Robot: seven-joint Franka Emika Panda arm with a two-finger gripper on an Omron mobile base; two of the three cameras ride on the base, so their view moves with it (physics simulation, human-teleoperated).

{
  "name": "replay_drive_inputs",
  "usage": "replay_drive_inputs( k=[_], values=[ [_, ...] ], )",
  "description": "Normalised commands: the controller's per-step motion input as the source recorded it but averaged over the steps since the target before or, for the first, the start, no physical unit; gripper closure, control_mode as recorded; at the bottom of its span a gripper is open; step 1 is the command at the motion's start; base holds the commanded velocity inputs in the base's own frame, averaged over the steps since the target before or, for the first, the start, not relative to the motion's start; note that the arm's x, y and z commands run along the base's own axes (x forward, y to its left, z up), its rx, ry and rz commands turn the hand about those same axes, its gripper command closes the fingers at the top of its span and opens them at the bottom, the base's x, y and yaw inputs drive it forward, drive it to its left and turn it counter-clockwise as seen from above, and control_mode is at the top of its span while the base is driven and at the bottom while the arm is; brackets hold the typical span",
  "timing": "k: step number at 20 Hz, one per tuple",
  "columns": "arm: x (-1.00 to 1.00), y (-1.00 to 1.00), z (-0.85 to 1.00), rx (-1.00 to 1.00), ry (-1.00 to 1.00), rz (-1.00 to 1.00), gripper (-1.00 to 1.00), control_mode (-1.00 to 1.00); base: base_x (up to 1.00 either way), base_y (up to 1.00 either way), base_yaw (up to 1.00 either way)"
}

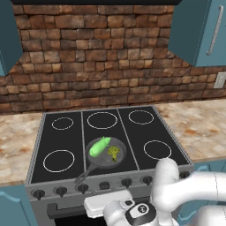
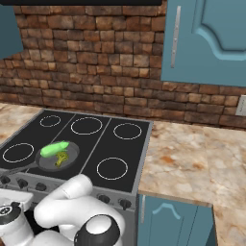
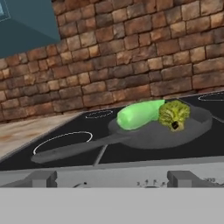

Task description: Put the corn and broccoli in the pan. Then turn on the front center burner and set the heat to medium.

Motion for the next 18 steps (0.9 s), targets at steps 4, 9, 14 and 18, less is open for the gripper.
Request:
replay_drive_inputs(
  k=[4,9,14,18],
  values=[
    [0.00,0.19,-0.22,0.09,0.00,-0.05,-1.00,-1.00,0.00,0.00,0.00],
    [0.00,0.26,-0.02,-0.01,0.09,-0.09,-1.00,-1.00,0.00,0.00,0.00],
    [0.07,0.29,-0.04,-0.06,0.10,-0.19,-1.00,-1.00,0.00,0.00,0.00],
    [0.04,0.21,-0.29,-0.07,0.02,-0.12,-1.00,-1.00,0.00,0.00,0.00]
  ],
)
